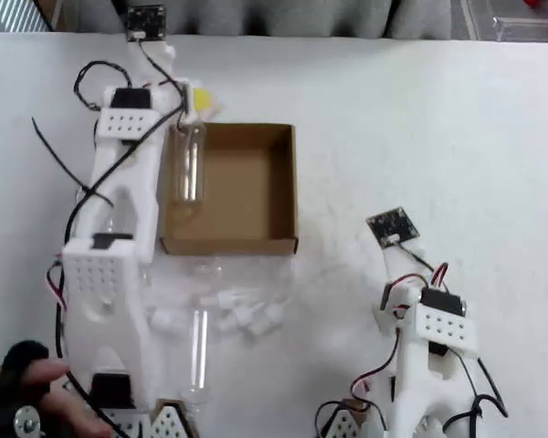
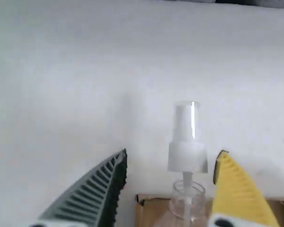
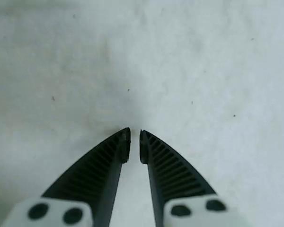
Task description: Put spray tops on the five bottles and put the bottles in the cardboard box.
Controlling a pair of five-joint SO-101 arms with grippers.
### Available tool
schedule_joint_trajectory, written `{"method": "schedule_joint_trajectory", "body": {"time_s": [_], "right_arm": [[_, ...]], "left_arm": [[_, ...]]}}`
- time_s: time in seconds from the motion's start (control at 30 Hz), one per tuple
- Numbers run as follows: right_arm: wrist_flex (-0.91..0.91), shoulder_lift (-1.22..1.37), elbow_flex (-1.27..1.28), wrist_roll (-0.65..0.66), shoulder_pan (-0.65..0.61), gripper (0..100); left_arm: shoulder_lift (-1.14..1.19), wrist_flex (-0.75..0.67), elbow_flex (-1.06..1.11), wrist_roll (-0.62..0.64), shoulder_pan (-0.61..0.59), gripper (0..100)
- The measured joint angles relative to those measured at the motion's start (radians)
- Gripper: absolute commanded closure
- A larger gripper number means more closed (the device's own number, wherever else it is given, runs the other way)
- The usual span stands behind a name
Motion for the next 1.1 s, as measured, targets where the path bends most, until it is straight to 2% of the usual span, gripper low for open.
{"method": "schedule_joint_trajectory", "body": {"time_s": [0.3,0.47,0.93,1.0,1.1], "right_arm": [[0.0,0.0,0.0,0.0,-0.002,98.2],[0.0,0.0,0.0,0.0,-0.002,98.2],[0.0,0.0,0.0,0.0,-0.002,98.2],[0.0,0.0,0.0,0.0,-0.002,98.2],[0.0,0.0,0.0,0.0,-0.002,98.2]], "left_arm": [[0.287,0.17,-0.48,0.0,0.0,71],[0.387,0.229,-0.658,0.0,0.02,71],[0.433,0.236,-0.697,0.0,0.021,73],[0.433,0.236,-0.675,0.0,0.021,78],[0.433,0.219,-0.646,0.0,0.021,92]]}}
